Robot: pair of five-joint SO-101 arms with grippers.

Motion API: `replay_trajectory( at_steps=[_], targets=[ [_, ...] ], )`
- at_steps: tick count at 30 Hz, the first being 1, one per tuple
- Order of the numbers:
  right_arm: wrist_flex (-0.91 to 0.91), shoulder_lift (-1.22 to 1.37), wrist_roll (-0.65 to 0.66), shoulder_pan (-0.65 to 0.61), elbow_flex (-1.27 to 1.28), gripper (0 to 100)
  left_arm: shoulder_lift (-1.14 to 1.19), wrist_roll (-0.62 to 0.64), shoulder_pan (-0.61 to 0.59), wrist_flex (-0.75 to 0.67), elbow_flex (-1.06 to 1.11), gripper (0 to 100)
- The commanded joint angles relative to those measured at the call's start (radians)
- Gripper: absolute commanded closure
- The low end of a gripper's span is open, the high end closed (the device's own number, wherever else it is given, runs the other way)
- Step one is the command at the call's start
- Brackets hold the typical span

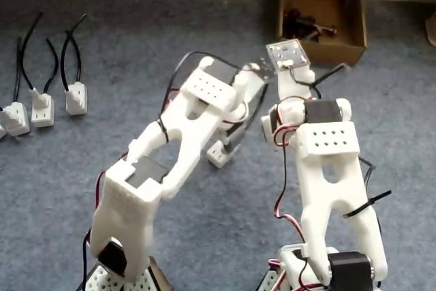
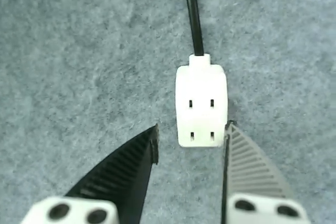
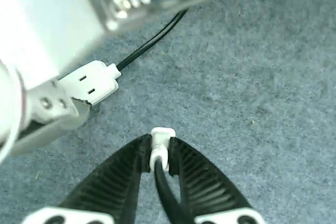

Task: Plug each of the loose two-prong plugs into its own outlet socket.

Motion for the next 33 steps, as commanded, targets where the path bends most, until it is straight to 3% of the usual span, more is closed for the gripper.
replay_trajectory(
  at_steps=[1,9,12,18,25,33],
  targets=[
    [-0.005,-0.045,-0.002,0.012,-0.012,99.2,-0.102,-0.008,-0.030,0.020,-0.045,81],
    [-0.104,-0.045,0.000,-0.019,-0.010,99.2,-0.197,-0.003,-0.168,0.066,-0.038,81],
    [-0.104,-0.042,0.000,-0.074,-0.010,99.2,-0.205,-0.002,-0.228,0.080,-0.013,81],
    [-0.102,-0.036,0.034,-0.166,-0.008,99.2,-0.248,-0.008,-0.275,0.074,0.114,92],
    [-0.183,-0.044,0.046,-0.297,0.088,99.2,-0.351,-0.005,-0.435,0.072,0.171,92],
    [-0.280,-0.041,0.080,-0.360,0.185,99.2,-0.490,-0.005,-0.591,-0.063,0.357,92]
  ],
)
